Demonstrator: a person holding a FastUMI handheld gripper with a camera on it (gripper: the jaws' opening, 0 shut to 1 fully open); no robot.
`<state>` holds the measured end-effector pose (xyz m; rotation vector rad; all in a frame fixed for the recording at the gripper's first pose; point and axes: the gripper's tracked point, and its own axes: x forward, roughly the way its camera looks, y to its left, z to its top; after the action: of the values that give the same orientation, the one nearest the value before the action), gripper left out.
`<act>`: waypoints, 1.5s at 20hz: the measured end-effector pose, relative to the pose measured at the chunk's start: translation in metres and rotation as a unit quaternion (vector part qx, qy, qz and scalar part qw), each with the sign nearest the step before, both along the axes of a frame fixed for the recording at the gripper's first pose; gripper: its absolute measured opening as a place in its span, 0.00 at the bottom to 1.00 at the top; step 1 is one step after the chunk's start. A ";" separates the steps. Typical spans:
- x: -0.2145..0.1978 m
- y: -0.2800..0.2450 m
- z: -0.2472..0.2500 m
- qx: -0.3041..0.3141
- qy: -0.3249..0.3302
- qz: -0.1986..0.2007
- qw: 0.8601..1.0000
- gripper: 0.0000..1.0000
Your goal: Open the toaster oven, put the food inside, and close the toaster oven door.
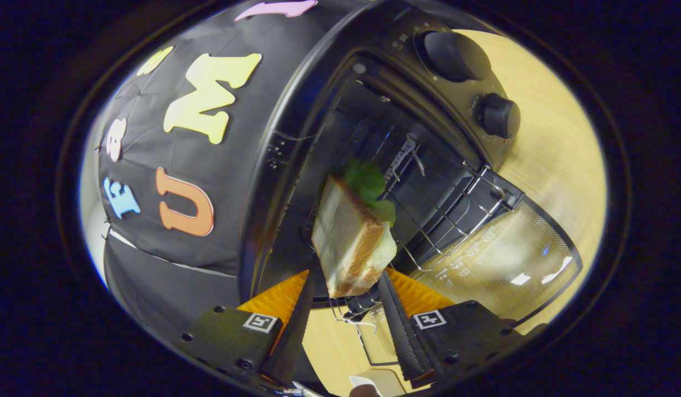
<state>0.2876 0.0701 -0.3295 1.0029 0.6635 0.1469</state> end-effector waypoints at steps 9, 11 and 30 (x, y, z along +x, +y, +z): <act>-0.070 -0.004 0.054 -0.120 -0.028 0.035 0.992 0.92; -0.091 -0.007 0.067 -0.158 -0.035 0.053 0.985 0.95; -0.211 -0.046 0.025 -0.452 -0.086 0.115 0.881 1.00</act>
<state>0.0767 0.0242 -0.3043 0.0044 0.5867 0.1114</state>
